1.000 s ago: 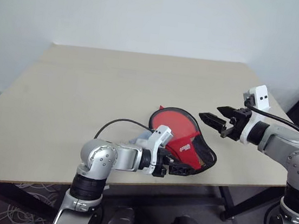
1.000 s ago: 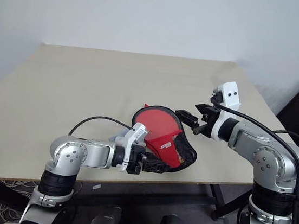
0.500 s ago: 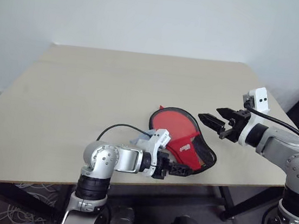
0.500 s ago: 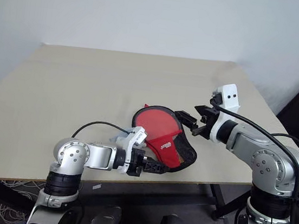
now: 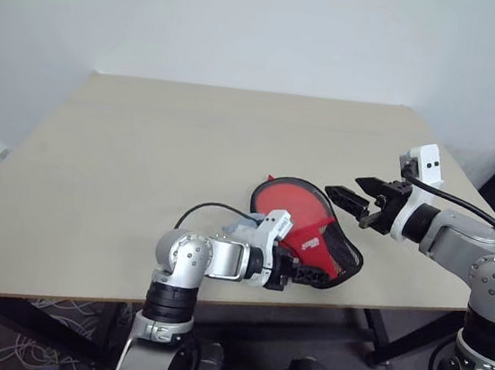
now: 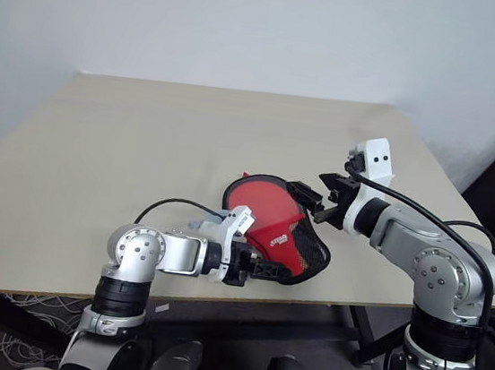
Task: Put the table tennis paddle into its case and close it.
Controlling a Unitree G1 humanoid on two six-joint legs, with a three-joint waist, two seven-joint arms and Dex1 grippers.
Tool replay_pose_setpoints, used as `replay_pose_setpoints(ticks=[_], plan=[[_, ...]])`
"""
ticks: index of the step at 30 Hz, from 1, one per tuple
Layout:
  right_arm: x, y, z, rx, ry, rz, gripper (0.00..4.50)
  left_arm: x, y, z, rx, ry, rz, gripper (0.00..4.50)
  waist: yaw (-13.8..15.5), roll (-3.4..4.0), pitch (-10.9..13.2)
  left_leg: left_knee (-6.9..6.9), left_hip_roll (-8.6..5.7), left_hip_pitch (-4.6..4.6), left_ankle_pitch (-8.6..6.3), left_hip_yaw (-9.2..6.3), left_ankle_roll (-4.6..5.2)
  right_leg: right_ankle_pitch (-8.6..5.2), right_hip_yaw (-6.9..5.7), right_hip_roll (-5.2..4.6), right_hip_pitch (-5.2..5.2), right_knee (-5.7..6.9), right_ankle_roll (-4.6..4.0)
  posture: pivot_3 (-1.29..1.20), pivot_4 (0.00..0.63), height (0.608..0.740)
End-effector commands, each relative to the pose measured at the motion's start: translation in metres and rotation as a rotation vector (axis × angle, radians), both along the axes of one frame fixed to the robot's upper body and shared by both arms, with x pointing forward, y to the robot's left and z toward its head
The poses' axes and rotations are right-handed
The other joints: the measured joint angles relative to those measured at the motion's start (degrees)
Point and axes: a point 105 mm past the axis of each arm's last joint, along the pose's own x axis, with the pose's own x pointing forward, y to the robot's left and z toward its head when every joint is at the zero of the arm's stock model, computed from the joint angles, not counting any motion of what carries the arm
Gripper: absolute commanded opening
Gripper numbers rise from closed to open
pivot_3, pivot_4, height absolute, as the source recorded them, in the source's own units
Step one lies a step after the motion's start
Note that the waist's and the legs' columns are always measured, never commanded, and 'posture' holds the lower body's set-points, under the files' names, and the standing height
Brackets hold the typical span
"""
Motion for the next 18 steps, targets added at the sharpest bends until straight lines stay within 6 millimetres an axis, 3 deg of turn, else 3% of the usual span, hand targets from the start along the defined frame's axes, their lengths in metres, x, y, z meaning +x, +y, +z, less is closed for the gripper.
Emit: replay_pose_setpoints(ticks=[1, 5, 13, 18], plan=[[-0.0021, 0.0020, 0.0212, 0.010, -0.082, 0.006, 4.50, 0.0116, 0.0102, -0.0131, 0.097, 0.005, 0.077, 3.89, 0.12, 0.00, 0.00, 0.00, 0.00, 0.00, 0.00, 0.00, 0.00, 0.00, 0.00, 0.00, 0.00, 0.00, 0.00, 0.00, 0.000, 0.654], [-0.0030, 0.0046, 0.0223, 0.013, -0.086, 0.012, 4.50, 0.0136, 0.0146, -0.0176, 0.121, 0.012, 0.093, 2.99, 0.19, 0.01, -0.01, 0.00, 0.02, 0.01, -0.01, 0.01, 0.00, 0.00, 0.00, 0.00, -0.02, 0.00, 0.00, 0.00, 0.000, 0.654], [-0.0033, 0.0079, 0.0259, 0.016, -0.096, 0.021, 4.50, 0.0146, 0.0193, -0.0223, 0.137, 0.031, 0.115, 0.12, 0.18, 0.02, 0.00, -0.03, 0.06, -0.01, -0.02, 0.03, 0.02, 0.03, 0.00, 0.01, -0.11, 0.00, -0.05, 0.00, 0.000, 0.654], [-0.0032, 0.0085, 0.0269, 0.017, -0.098, 0.021, 4.50, 0.0153, 0.0199, -0.0223, 0.137, 0.031, 0.117, 0.05, 0.19, 0.03, 0.01, -0.04, 0.06, -0.01, -0.02, 0.03, 0.02, 0.03, 0.00, 0.01, -0.11, -0.01, -0.05, 0.00, 0.000, 0.654]])
